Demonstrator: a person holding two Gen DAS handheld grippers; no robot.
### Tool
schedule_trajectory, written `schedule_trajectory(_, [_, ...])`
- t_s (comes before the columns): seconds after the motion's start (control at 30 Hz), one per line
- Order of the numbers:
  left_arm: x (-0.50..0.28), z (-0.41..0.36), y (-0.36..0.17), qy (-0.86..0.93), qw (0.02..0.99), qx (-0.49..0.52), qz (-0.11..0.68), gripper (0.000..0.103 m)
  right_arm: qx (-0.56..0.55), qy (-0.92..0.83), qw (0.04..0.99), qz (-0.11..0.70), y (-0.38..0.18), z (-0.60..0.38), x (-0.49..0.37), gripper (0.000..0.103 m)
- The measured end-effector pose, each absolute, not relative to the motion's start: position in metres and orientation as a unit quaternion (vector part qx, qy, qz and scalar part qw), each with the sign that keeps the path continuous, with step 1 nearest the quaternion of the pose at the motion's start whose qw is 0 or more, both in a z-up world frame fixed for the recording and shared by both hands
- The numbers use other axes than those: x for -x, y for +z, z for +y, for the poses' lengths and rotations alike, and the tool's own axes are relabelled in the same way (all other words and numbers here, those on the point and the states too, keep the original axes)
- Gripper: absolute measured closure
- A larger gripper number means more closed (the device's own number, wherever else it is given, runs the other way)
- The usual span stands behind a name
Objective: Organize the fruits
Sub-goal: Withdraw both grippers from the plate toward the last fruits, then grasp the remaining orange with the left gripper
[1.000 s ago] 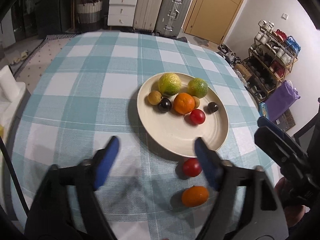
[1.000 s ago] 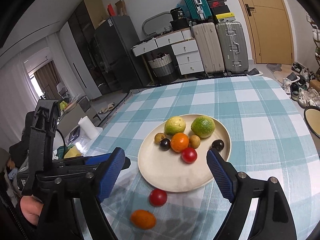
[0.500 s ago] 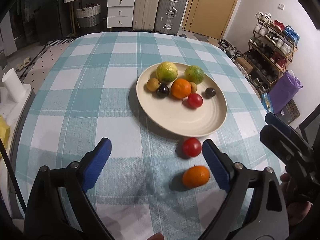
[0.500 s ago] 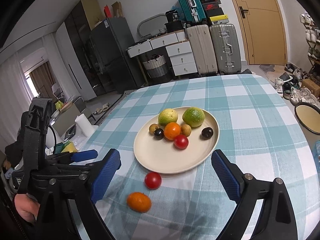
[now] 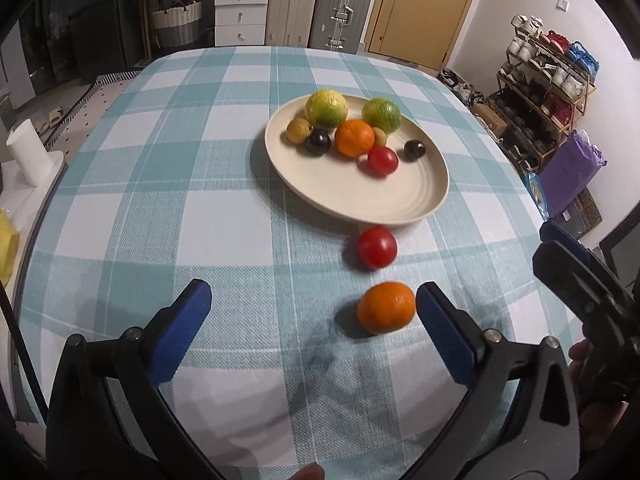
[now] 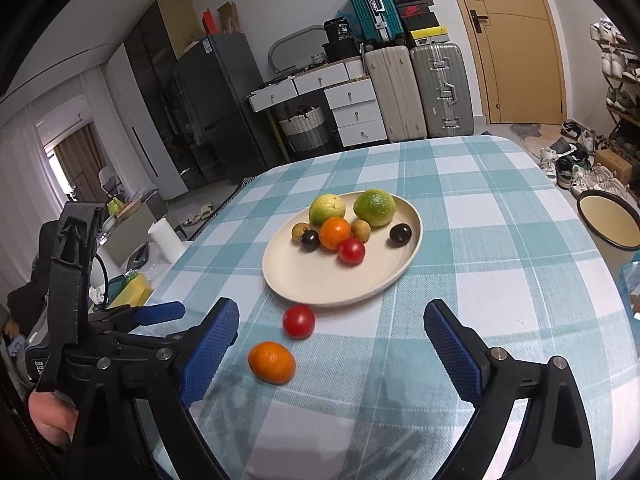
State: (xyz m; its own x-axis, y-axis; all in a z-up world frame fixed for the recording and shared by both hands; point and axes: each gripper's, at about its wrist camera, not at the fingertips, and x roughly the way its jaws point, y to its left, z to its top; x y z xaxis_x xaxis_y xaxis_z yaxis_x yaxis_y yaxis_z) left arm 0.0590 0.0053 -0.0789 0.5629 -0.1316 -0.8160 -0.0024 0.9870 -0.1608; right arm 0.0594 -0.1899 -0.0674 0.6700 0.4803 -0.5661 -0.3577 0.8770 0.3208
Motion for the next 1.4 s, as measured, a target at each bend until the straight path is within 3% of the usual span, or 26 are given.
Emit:
schedule_trajectory(0.9, [-0.074,-0.021,-0.108,-0.079,0.859,0.083,0.500,0.004,-0.116,0.210,0.895,0.377,-0.104,-0.212,-0.058,0.007])
schedule_trajectory(1.07, [-0.077,-0.024,-0.107,-0.104,0.858,0.089,0.495,0.019,-0.121,0.209,0.891,0.385,-0.108,-0.213,-0.064,0.007])
schedule_trajectory(1.2, [-0.079,-0.023,-0.110,-0.117,0.853,0.095,0.500,0.045,-0.121,0.207,0.889,0.389,-0.111,-0.212,-0.067,0.007])
schedule_trajectory(1.4, [-0.077,-0.023,-0.109,-0.160,0.850,0.100,0.492,0.068,-0.121,0.210,0.886,0.395,-0.113,-0.209,-0.069,0.007])
